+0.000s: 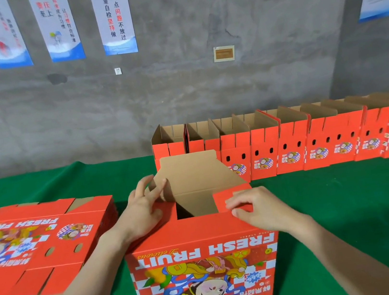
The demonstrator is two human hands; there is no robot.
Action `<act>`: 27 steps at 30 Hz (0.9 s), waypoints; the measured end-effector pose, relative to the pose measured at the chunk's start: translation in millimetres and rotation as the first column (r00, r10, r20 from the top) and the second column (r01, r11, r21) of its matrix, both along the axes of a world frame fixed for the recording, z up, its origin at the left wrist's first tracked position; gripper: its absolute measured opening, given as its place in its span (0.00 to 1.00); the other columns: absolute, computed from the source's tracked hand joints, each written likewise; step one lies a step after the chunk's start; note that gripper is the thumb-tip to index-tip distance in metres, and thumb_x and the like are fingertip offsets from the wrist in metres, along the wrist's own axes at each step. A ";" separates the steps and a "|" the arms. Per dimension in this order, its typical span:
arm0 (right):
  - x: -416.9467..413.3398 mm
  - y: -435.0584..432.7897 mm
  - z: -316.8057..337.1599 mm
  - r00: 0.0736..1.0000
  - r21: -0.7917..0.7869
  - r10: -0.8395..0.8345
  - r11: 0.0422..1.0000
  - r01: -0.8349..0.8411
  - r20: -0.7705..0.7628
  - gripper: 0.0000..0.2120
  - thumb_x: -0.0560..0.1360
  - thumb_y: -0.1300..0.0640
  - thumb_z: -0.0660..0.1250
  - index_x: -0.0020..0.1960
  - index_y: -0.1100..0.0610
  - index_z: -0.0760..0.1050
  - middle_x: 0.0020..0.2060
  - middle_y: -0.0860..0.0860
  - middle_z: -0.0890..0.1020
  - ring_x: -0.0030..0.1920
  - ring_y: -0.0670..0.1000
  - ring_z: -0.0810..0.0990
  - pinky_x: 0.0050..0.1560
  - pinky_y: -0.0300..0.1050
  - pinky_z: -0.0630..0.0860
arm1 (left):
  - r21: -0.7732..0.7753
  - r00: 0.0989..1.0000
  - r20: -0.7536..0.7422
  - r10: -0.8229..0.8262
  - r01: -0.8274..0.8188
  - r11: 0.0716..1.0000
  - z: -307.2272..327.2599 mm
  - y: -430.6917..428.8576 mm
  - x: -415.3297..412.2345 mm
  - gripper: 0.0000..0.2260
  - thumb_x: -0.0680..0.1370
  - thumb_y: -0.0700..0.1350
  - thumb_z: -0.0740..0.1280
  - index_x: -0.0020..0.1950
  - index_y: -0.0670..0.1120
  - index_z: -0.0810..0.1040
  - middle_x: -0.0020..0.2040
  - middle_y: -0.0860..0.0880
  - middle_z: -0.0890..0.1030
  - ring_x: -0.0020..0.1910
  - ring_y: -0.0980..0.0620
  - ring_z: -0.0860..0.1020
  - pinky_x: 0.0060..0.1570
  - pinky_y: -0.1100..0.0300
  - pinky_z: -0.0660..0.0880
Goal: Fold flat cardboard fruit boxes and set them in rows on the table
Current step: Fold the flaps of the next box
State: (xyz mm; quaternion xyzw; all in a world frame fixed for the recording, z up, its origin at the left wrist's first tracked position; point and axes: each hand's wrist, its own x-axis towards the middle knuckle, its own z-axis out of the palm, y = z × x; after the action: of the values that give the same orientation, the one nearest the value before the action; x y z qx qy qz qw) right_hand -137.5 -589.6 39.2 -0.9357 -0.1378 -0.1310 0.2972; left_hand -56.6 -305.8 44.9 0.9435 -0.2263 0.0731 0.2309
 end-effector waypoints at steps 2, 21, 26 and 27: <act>1.4 0.7 -3.8 1.000 -0.013 0.002 1.000 -0.001 0.007 0.06 0.75 0.56 0.69 0.47 0.53 0.84 0.54 0.45 0.83 0.59 0.39 0.75 0.61 0.29 0.66 | -0.062 0.999 0.037 -0.033 0.035 0.997 -0.8 2.1 0.6 0.35 0.72 0.33 0.63 0.76 0.53 0.58 0.75 0.50 0.52 0.71 0.43 0.56 0.71 0.51 0.59; 25.9 11.3 9.0 0.961 -0.075 -0.123 0.991 0.107 -0.250 0.25 0.76 0.52 0.66 0.72 0.50 0.65 0.71 0.47 0.68 0.71 0.49 0.65 0.70 0.46 0.63 | -0.088 0.972 -0.233 -0.039 0.019 0.996 -2.9 -1.2 -5.0 0.11 0.70 0.54 0.75 0.46 0.54 0.76 0.44 0.58 0.79 0.45 0.56 0.78 0.42 0.69 0.70; 32.0 12.2 3.5 0.941 -0.149 -0.130 0.985 0.087 -0.312 0.25 0.77 0.50 0.66 0.72 0.52 0.66 0.71 0.48 0.68 0.71 0.49 0.65 0.70 0.46 0.63 | -0.038 0.975 -0.220 0.018 -0.027 0.999 -10.3 -7.5 -2.6 0.29 0.69 0.57 0.75 0.66 0.50 0.71 0.57 0.50 0.78 0.52 0.55 0.75 0.53 0.65 0.69; 32.2 11.5 3.2 0.940 -0.166 -0.134 0.982 0.085 -0.315 0.26 0.76 0.49 0.66 0.72 0.52 0.66 0.71 0.48 0.68 0.71 0.50 0.65 0.70 0.47 0.63 | -0.034 0.976 -0.217 0.017 -0.025 0.999 -11.7 -7.3 -1.7 0.31 0.69 0.57 0.74 0.68 0.49 0.71 0.59 0.49 0.78 0.54 0.55 0.75 0.55 0.64 0.69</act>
State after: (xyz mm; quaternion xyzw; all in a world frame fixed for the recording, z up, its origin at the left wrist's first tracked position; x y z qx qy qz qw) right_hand -105.3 -578.1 42.5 -0.9704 -0.0440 0.0193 0.2367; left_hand -58.3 -313.1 33.2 0.9438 -0.1884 -0.0237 0.2705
